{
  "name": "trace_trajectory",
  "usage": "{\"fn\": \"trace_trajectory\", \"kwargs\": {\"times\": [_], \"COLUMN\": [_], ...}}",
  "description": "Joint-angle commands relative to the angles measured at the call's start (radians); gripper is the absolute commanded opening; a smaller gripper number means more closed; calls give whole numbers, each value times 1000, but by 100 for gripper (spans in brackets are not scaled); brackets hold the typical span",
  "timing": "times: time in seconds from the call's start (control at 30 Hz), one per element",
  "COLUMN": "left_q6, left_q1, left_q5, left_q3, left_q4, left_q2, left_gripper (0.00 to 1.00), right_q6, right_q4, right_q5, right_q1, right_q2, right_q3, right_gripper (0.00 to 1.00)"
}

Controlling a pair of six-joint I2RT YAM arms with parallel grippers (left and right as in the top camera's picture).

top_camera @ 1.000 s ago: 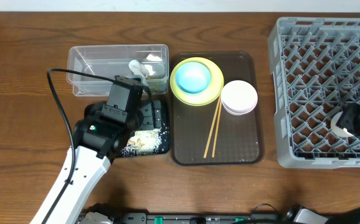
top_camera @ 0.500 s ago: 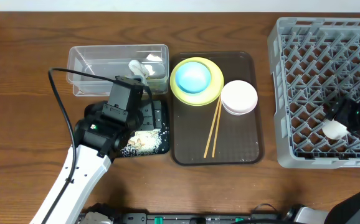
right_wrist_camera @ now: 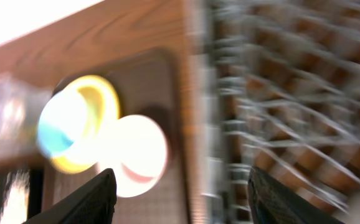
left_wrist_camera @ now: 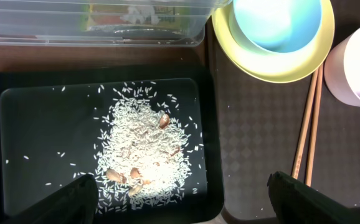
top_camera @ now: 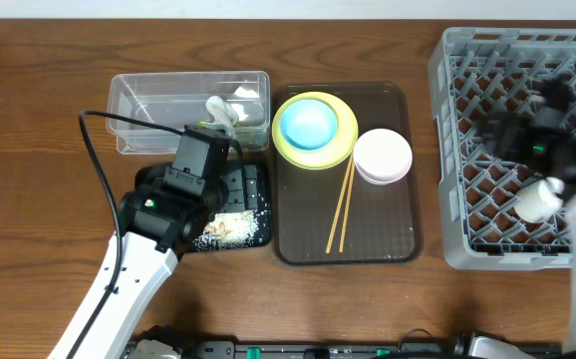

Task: Sort waste into correct bins and load items into the dishwasher rack
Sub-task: 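Grasp the pink bowl with the right gripper and lift it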

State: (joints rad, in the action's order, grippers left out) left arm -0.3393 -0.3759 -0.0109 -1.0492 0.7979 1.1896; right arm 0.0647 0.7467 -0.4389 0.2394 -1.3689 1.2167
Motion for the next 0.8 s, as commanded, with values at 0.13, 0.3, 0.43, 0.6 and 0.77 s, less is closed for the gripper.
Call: {"fn": "trace_trajectory", "kwargs": {"times": [0.13, 0.3, 0.43, 0.6, 0.77], "left_q6": [6, 6, 6, 6, 6], "left_q1": [0, 0, 0, 0, 0], "left_q5": [20, 20, 20, 20, 20], "left_q3": [-2, -2, -2, -2, -2], "left_q4": [4, 6, 6, 6, 6], "left_q2": [5, 5, 5, 5, 5], "left_gripper": [89, 90, 90, 90, 90], "right_q6": [-61, -6, 82, 150, 183], "right_q4": [-14, -69, -121, -146, -144], "right_q5": [248, 311, 388, 383, 383], "right_q1": [-272, -357, -379, -387, -387], "right_q2": [-135, -261, -353, -447, -499], "right_q3": [6, 6, 6, 6, 6], "right_gripper": [67, 62, 58, 37, 16]}}
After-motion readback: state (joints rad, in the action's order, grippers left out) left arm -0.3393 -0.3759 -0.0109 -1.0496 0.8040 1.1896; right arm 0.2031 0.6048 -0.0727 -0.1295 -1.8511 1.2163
